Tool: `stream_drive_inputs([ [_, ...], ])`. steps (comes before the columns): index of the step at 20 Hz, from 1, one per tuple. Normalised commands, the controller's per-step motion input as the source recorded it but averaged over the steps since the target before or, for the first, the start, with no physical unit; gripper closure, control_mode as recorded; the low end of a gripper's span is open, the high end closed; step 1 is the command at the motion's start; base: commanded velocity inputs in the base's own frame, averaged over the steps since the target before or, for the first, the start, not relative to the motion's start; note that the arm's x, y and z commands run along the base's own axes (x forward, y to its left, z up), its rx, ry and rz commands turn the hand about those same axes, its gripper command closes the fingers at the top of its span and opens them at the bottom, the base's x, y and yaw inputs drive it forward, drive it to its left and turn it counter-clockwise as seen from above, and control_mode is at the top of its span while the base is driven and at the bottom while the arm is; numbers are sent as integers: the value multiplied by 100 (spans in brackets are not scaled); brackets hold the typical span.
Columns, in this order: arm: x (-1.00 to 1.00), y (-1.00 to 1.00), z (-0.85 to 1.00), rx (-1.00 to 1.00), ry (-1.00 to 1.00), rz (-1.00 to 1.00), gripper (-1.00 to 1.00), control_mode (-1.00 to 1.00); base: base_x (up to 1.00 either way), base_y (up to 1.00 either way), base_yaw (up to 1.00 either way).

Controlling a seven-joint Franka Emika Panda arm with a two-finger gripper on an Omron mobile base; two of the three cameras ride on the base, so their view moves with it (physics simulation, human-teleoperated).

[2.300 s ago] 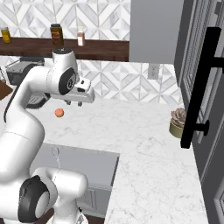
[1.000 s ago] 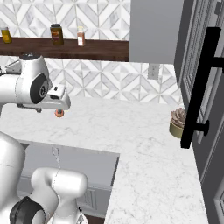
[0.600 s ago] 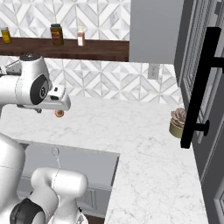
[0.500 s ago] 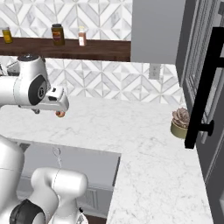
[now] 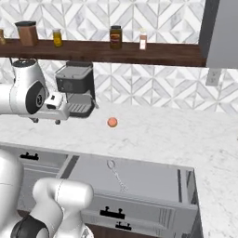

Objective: Pick the tongs from the drawer and place it on the counter.

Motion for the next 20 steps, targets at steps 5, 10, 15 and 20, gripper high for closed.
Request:
stream_drive_inputs([
  [5,0,0,0,0,0,0,-100,100,-8,100,0],
  [10,0,0,0,0,0,0,-100,100,7,100,-18],
  [15,0,0,0,0,0,0,-100,100,0,77,-66],
  [20,0,0,0,0,0,0,-100,100,20,39,-81],
])
